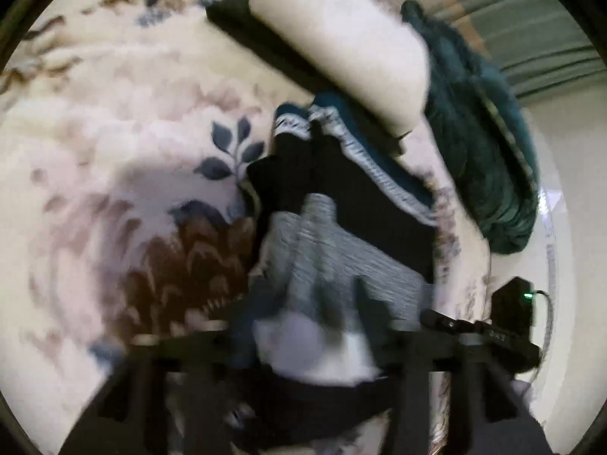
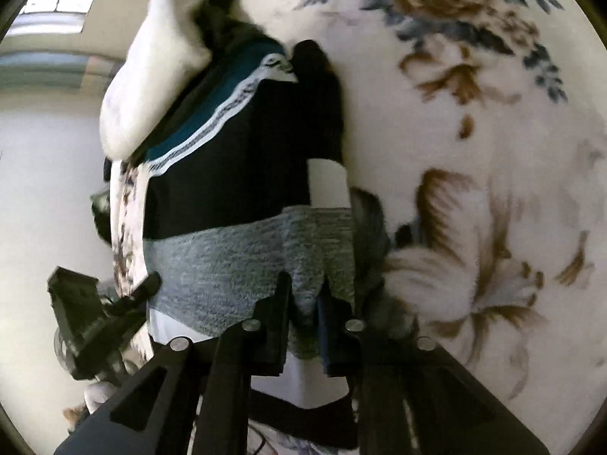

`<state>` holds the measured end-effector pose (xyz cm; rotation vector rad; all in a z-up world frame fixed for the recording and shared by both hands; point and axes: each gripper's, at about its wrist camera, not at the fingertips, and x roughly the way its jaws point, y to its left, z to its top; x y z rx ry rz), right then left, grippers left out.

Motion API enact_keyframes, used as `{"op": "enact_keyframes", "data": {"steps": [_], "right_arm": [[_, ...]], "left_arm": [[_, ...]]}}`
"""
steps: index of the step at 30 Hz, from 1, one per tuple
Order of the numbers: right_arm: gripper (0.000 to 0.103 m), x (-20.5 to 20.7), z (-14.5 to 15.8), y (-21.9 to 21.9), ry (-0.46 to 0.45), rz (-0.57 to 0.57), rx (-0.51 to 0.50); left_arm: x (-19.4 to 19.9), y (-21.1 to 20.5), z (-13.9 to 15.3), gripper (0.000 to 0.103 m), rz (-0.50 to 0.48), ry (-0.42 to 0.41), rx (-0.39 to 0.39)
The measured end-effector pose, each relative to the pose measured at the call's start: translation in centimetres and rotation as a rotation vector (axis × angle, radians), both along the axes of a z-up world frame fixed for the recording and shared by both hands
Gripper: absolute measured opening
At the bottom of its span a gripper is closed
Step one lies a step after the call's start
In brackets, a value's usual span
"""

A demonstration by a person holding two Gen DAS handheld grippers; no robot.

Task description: Fold small clothes

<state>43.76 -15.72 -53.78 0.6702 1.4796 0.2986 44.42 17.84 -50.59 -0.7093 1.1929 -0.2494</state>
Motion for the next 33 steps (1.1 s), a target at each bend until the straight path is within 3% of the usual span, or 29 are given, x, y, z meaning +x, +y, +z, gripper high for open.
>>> {"op": "enact_keyframes", "data": {"steps": [1, 2, 3, 6, 10, 14, 17, 19, 22, 24, 25, 26, 30, 33], "right_arm": [[0.055, 0.0, 0.4, -0.6, 0.002, -0.006, 0.002], [0.070, -0.1, 1.0, -1.4, -0.017, -0.020, 0.008], [0.074, 0.0, 1.4, -2.1, -0.028, -0.024, 0.008], [0.075, 1.2, 1.6, -3.6, -0.032, -0.028, 0.012], [0.091, 4.3, 0.5, -4.3, -0.031, 0.003, 0.065], [0.091, 8.0, -1.5, -3.9, -0.035, 0.028, 0.113], [0.091, 11.0, -3.6, -2.4, -0.012, 0.044, 0.147], [0.093, 12.4, -4.8, -1.6, -0.001, 0.046, 0.151], [0.094, 13.0, -5.3, -1.0, -0.008, 0.040, 0.187], [0.089, 13.0, -5.0, -0.2, -0.029, 0.047, 0.215], [0.063, 12.6, -4.9, 0.0, -0.034, 0.059, 0.220], [0.024, 12.2, -5.0, 0.4, -0.025, 0.076, 0.226], [0.018, 10.3, -4.2, 0.2, -0.041, -0.005, 0.235], [0.017, 7.0, -1.8, -1.5, -0.081, -0.077, 0.229]], "left_arm": [[-1.7, 0.1, 1.1, 0.075, 0.048, -0.017, -0.014], [-3.1, 0.1, 1.6, 0.076, 0.090, -0.021, -0.020], [-4.7, 0.2, 1.8, 0.076, 0.131, -0.013, -0.035], [-8.9, -0.3, 1.0, 0.076, 0.225, 0.022, -0.087], [-11.3, -1.9, -2.1, 0.076, 0.327, 0.068, -0.197], [-9.5, -4.9, -5.1, 0.077, 0.355, 0.079, -0.229], [-8.8, -4.9, -6.5, 0.081, 0.421, 0.069, -0.250], [-8.7, -4.6, -7.2, 0.081, 0.480, 0.073, -0.286], [-8.8, -4.4, -6.8, 0.081, 0.538, 0.060, -0.279], [-9.0, -4.4, -6.3, 0.074, 0.547, 0.048, -0.251], [-8.9, -4.3, -6.1, 0.072, 0.550, 0.039, -0.241], [-8.9, -4.1, -6.0, 0.070, 0.554, 0.033, -0.234], [-8.2, -2.1, -5.6, 0.070, 0.527, 0.008, -0.221], [-6.5, -1.1, -5.1, 0.070, 0.441, 0.011, -0.209]]}}
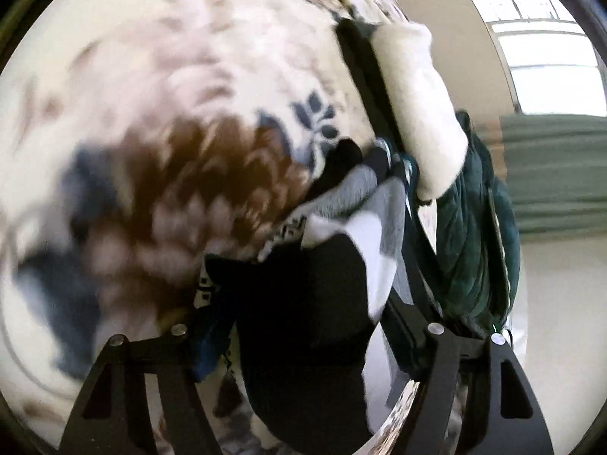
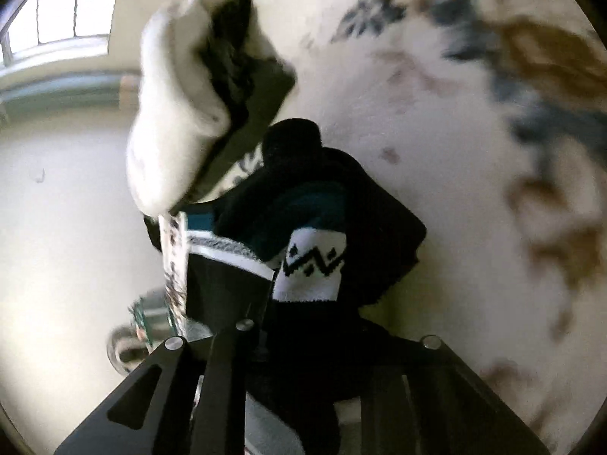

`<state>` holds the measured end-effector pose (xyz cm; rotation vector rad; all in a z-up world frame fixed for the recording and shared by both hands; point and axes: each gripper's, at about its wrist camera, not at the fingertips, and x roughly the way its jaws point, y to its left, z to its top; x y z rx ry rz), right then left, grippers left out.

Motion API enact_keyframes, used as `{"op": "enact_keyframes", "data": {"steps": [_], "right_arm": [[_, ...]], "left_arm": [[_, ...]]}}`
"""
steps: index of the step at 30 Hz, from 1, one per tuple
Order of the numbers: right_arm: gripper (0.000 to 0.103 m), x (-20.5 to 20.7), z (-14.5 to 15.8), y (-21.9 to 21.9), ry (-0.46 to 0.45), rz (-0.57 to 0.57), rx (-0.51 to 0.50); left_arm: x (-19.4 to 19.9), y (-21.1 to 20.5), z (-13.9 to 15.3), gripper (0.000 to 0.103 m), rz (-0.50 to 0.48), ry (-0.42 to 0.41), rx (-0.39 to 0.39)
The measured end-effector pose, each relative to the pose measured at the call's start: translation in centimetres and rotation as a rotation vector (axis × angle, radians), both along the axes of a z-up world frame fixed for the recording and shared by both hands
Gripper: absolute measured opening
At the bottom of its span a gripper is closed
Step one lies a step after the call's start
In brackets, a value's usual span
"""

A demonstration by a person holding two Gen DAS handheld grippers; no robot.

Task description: Fold small clothes

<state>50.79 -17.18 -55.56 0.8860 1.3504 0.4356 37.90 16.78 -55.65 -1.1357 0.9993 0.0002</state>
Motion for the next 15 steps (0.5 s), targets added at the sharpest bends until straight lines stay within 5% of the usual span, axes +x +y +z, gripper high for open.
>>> {"op": "enact_keyframes", "data": {"steps": [5, 9, 12, 14, 15], "right_arm": [[0.016, -10.7, 3.3, -3.8, 0.024, -0.225, -0.017], [0.020, -17.2, 2.9, -5.9, 0.084, -0.352, -0.072], [0.040, -18.2, 1.1, -8.0, 0.135, -0.393, -0.041], [0.063, -17.8, 1.2, -9.5, 0.124, -0.380, -0.075], [0.063, -17.4, 1.4, -10.0, 0.109, -0.363, -0.084]], "left_arm": [[5.2, 0.0, 1.3, 0.070, -0.237, -0.016, 0.030], [7.8, -0.6, 1.5, 0.071, -0.370, -0.022, 0.012], [6.1, -0.9, 2.1, 0.071, -0.416, -0.041, -0.014], [4.7, -1.5, 2.1, 0.075, -0.431, -0.030, -0.028], [3.8, -1.9, 1.8, 0.076, -0.431, -0.017, -0.024]]}}
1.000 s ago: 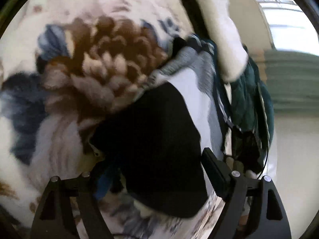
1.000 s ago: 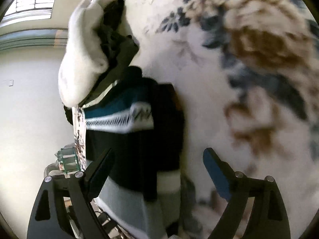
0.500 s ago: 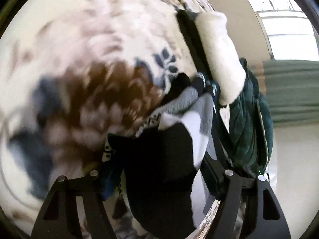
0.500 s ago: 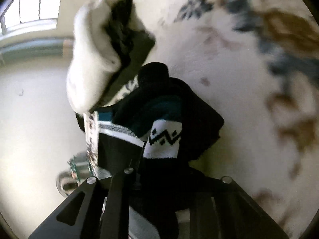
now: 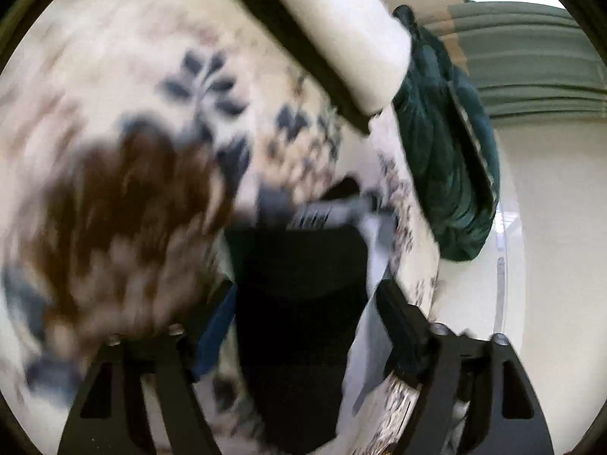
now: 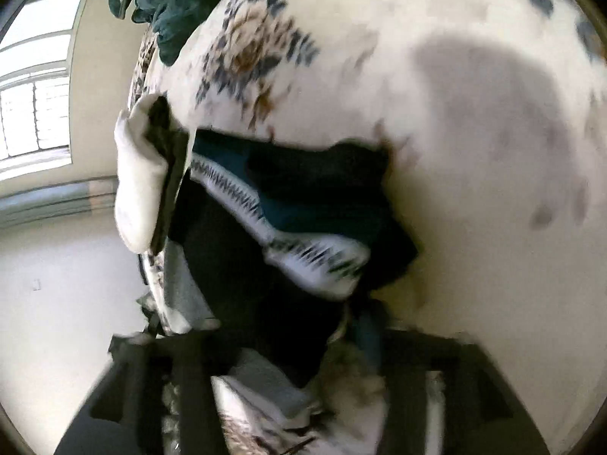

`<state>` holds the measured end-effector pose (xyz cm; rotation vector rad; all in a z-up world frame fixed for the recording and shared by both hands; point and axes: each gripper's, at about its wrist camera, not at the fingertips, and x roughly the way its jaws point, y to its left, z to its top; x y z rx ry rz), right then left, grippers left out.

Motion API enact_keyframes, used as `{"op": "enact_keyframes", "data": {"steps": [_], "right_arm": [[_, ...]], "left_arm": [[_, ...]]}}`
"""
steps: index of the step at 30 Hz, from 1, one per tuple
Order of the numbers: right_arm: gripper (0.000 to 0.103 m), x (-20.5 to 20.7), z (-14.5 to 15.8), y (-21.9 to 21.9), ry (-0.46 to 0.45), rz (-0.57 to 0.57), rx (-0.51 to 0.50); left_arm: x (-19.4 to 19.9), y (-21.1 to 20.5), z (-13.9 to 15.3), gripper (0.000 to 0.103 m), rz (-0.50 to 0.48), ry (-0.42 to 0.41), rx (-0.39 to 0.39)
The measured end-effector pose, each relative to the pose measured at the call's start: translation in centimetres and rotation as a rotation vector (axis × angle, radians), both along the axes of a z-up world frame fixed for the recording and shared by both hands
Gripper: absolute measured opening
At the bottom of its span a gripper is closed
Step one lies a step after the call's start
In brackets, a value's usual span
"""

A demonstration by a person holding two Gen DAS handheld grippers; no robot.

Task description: Fold small clothes

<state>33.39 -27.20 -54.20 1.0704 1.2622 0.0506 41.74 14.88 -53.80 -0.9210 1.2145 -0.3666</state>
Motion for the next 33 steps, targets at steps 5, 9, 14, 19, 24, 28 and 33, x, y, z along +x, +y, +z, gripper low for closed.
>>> {"op": "enact_keyframes", "data": {"steps": [5, 9, 14, 19, 24, 28, 33], "right_arm": [[0.063, 4.2, 0.4, -0.3, -0.005, 0.233, -0.083], [0.073, 4.3, -1.5, 0.3, 0.063, 0.311, -0.074], [0.075, 4.0, -3.5, -0.2, 0.004, 0.134, 0.060], [0.021, 1.1, -1.8, 2.1, -0.045, 0.010, 0.083], [0.022, -4.7, 1.1, 9.4, -0.001, 0.072, 0.068], [0.059, -6.8, 0.7, 11.9, 0.090, 0.148, -0.008], [0.059, -9.2, 3.5, 10.1, 0.114, 0.229, -0.105]], "left_arm": [[-4.0, -1.6, -3.0, 0.076, 0.036, 0.066, -0.070], [-3.7, -4.2, -4.9, 0.077, 0.064, 0.046, -0.116], [-2.0, -5.2, -3.1, 0.032, 0.096, -0.060, -0.089], [0.4, -2.1, 1.1, 0.028, 0.038, -0.099, -0.053], [3.0, 2.4, 1.5, 0.044, -0.085, -0.008, 0.135], [1.9, 3.0, 3.6, 0.056, -0.112, -0.003, 0.278], [-1.1, 1.3, 7.8, 0.065, -0.057, -0.044, 0.558]]}}
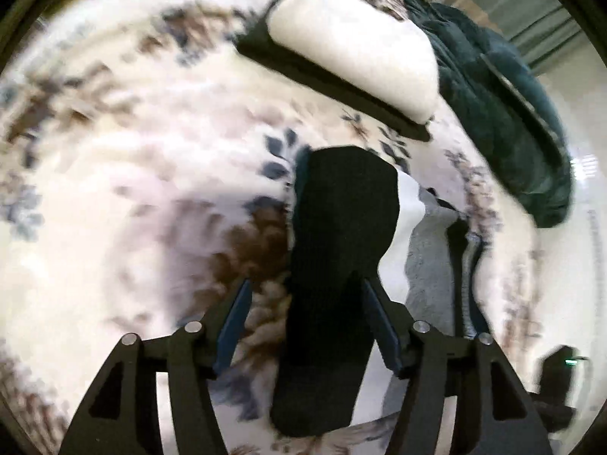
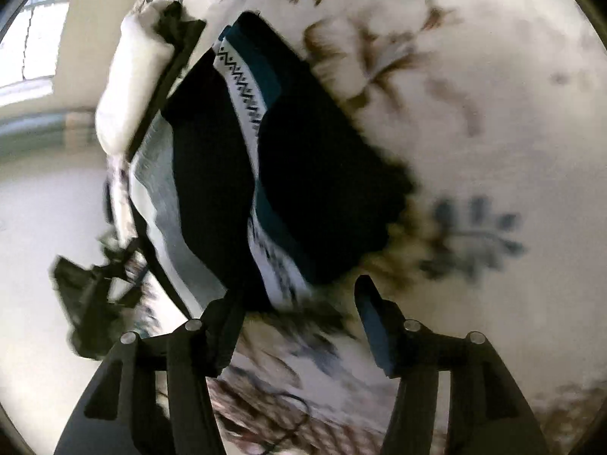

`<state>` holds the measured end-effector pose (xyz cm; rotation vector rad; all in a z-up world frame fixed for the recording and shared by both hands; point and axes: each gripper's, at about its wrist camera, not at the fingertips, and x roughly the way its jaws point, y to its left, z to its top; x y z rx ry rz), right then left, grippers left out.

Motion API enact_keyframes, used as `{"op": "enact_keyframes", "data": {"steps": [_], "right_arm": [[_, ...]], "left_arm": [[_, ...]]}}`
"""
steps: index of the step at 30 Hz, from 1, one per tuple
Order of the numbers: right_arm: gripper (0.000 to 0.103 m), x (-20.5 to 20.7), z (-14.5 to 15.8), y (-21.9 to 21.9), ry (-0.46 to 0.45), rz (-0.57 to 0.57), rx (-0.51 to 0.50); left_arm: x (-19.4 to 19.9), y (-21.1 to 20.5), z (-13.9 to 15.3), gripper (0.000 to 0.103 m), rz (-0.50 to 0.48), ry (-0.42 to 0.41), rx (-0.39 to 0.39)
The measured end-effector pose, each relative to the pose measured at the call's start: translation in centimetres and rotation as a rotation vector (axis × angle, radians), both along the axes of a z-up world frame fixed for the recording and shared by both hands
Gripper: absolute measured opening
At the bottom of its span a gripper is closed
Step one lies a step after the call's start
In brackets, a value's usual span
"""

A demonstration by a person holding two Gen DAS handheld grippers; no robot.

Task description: Fold small clothes

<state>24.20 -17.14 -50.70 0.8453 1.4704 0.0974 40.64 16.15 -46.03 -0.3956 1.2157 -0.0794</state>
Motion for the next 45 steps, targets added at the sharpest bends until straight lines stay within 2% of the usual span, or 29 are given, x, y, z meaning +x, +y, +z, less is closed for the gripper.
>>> {"op": "enact_keyframes", "data": {"steps": [2, 5, 9, 13, 17, 21, 22, 23, 24, 27, 30, 34, 37, 39, 40, 42, 43, 45], "right_arm": [[0.059, -0.4, 1.7, -1.2, -0.017, 0.009, -0.069], [0.060, 1.1, 4.5, -2.9, -0.092, 0.025, -0.169], [0.060, 9.6, 5.0, -2.9, -0.187, 0.075, -0.284], [0.060, 16.7, 2.8, -1.4, -0.213, 0.153, -0.368], [0.060, 20.8, 0.4, -0.4, -0.193, 0.206, -0.398], [0.059, 23.0, -1.6, 0.3, -0.174, 0.213, -0.339], [0.047, 23.2, -1.7, 0.5, -0.184, 0.213, -0.337], [0.008, 23.1, -1.5, 0.7, -0.207, 0.216, -0.338], [0.003, 23.1, -1.1, 1.0, -0.229, 0.219, -0.361], [0.003, 22.6, 1.1, 1.4, -0.317, 0.206, -0.438], [0.003, 22.3, 3.3, 1.5, -0.385, 0.188, -0.464], [0.003, 23.7, 5.2, 1.3, -0.430, 0.174, -0.503], [0.003, 25.2, 4.9, 0.9, -0.412, 0.155, -0.534], [0.003, 25.9, 3.9, 0.9, -0.384, 0.158, -0.535], [0.003, 26.4, 2.8, 1.1, -0.351, 0.182, -0.525], [0.003, 27.2, -0.2, 0.8, -0.221, 0.226, -0.449], [0.007, 27.2, -1.2, 0.4, -0.176, 0.226, -0.403], [0.021, 26.4, -1.6, -0.8, -0.129, 0.202, -0.348]], "left_arm": [[-0.3, -0.3, 0.3, 0.076, 0.021, -0.002, 0.084], [-0.6, -1.5, 0.0, 0.076, 0.014, -0.006, 0.171], [0.4, -3.4, -0.7, 0.076, -0.007, 0.008, 0.222], [1.2, -5.1, -1.0, 0.076, -0.013, 0.021, 0.236], [1.7, -6.3, -1.0, 0.076, -0.013, 0.011, 0.271], [2.3, -6.4, -1.6, 0.076, -0.009, 0.029, 0.255], [2.4, -6.3, -1.6, 0.076, -0.007, 0.033, 0.251], [2.5, -6.1, -1.6, 0.076, -0.005, 0.032, 0.249], [2.6, -6.0, -1.5, 0.076, -0.006, 0.030, 0.248], [3.2, -5.3, -0.8, 0.076, -0.002, 0.010, 0.255], [4.5, -4.1, -0.6, 0.076, 0.008, 0.001, 0.267], [7.3, -1.8, -1.5, 0.076, 0.011, 0.001, 0.236], [9.6, -0.5, -3.1, 0.077, 0.015, 0.029, 0.186], [10.8, -0.1, -4.0, 0.077, 0.011, 0.049, 0.190], [11.4, 0.0, -4.5, 0.077, 0.007, 0.064, 0.203], [12.0, 0.4, -5.0, 0.077, -0.002, 0.083, 0.200], [12.1, 0.6, -5.0, 0.077, 0.000, 0.088, 0.188], [11.7, 1.1, -4.4, 0.077, -0.003, 0.074, 0.182]]}}
